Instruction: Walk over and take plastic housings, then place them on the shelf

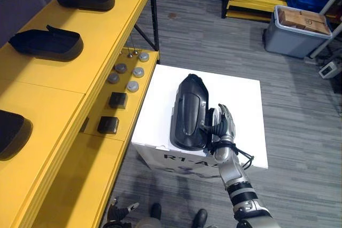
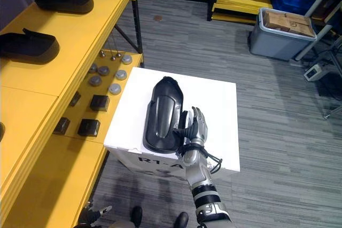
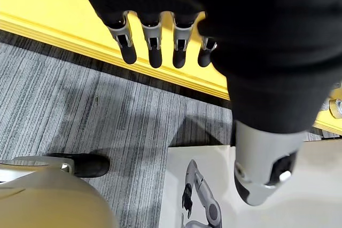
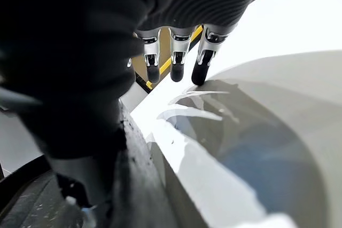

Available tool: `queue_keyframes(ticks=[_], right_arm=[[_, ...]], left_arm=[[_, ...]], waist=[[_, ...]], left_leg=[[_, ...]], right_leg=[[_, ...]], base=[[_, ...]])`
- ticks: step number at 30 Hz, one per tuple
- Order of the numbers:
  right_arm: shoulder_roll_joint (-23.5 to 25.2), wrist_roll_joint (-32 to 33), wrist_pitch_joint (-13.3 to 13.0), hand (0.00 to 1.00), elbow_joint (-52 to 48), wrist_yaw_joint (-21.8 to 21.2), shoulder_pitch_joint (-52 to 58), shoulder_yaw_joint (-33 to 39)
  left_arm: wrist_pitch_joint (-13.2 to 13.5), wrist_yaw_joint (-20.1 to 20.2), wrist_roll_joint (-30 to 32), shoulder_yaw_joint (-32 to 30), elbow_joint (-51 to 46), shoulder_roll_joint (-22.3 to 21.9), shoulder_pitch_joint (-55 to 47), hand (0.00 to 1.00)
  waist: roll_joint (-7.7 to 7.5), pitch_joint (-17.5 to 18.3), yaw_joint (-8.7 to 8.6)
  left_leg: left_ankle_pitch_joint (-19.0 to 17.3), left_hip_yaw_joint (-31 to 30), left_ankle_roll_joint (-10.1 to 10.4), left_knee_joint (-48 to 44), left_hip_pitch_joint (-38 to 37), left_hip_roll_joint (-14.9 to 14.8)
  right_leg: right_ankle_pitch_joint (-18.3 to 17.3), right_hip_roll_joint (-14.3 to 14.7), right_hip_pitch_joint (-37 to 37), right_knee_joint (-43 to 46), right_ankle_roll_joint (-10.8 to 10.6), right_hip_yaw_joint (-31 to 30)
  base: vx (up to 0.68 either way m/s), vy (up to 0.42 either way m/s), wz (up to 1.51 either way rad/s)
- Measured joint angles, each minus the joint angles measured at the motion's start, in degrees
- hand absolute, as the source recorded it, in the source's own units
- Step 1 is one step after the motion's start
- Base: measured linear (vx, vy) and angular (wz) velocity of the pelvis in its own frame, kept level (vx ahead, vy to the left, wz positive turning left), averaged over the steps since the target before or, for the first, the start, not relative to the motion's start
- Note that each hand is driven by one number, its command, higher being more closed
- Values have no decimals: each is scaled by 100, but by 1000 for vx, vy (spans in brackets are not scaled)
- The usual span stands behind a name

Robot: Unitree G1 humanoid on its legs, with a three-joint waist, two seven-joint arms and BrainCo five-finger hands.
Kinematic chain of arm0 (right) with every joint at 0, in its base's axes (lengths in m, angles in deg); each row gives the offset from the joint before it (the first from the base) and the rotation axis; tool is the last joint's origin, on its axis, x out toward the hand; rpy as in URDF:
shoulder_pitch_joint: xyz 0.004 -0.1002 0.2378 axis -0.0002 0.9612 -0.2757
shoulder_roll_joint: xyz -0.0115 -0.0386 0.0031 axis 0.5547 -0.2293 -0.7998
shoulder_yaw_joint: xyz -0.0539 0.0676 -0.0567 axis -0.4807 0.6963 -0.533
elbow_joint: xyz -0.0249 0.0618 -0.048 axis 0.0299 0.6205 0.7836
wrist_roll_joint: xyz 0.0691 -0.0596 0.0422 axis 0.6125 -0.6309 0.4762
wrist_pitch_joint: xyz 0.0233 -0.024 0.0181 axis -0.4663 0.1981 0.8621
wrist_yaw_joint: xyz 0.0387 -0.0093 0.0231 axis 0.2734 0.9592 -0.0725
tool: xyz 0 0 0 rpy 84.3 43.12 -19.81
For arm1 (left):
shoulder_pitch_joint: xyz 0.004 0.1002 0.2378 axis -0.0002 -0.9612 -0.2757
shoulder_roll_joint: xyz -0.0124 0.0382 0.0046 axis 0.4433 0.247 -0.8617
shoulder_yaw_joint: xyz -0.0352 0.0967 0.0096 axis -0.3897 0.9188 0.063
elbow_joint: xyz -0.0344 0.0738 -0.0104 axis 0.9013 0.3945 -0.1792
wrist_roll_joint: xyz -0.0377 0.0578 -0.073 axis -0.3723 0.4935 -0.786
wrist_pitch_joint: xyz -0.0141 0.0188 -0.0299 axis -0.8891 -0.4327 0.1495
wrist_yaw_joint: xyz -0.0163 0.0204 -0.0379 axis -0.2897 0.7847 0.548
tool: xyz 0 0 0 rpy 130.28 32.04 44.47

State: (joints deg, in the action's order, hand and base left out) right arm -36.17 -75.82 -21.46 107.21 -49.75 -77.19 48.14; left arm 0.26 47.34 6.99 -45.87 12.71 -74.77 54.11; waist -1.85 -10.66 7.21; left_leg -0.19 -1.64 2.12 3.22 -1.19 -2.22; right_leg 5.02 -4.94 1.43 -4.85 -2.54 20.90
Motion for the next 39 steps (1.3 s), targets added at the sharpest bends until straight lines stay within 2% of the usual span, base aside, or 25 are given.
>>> queue_keyframes(ticks=[10,17,22,27,34,37,39], right_arm=[[-263,395,-55,100,143,-321,-252,68],[-269,524,-120,100,69,-598,-116,44],[-232,563,-123,100,-189,-683,118,37],[-225,673,-136,100,-866,-646,393,44],[-250,721,-182,100,-1956,-323,799,68],[-271,780,-266,100,-2489,-217,808,70],[-274,779,-342,100,-2754,-185,834,69]], left_arm=[[-24,26,-48,0,12,30,40,0],[-23,44,-47,-1,10,50,45,0],[-23,47,-46,-2,9,70,45,0],[-22,39,-41,-8,-60,63,12,0],[-13,-2,-46,-130,-1158,-191,-285,0],[-9,-79,-46,-455,-2387,-521,-545,0],[7,-202,-46,-466,-3206,-582,-653,0]], waist=[[-48,-31,-32],[-92,-36,-30],[-134,-17,-21],[-146,-5,-33],[-191,28,-38],[-187,57,-57],[-182,109,-56]], left_leg=[[6,101,0,81,-144,-28],[-6,134,17,81,-235,-27],[-6,131,17,75,-243,-19],[-7,132,19,55,-325,3],[-8,133,17,-7,-294,11],[-9,138,16,-31,-292,12],[-9,138,15,-51,-284,14]], right_leg=[[-15,-4,75,0,-29,-24],[-28,-12,160,1,-45,-68],[-28,-24,172,1,-46,-64],[-32,-47,253,1,-54,-82],[-32,-55,236,16,-54,-126],[-33,-56,239,15,-53,-136],[-33,-57,241,14,-53,-137]], base=[[13,8,-3],[4,2,0],[0,0,0],[0,0,0],[1,1,-1],[3,3,-1],[0,0,0]])
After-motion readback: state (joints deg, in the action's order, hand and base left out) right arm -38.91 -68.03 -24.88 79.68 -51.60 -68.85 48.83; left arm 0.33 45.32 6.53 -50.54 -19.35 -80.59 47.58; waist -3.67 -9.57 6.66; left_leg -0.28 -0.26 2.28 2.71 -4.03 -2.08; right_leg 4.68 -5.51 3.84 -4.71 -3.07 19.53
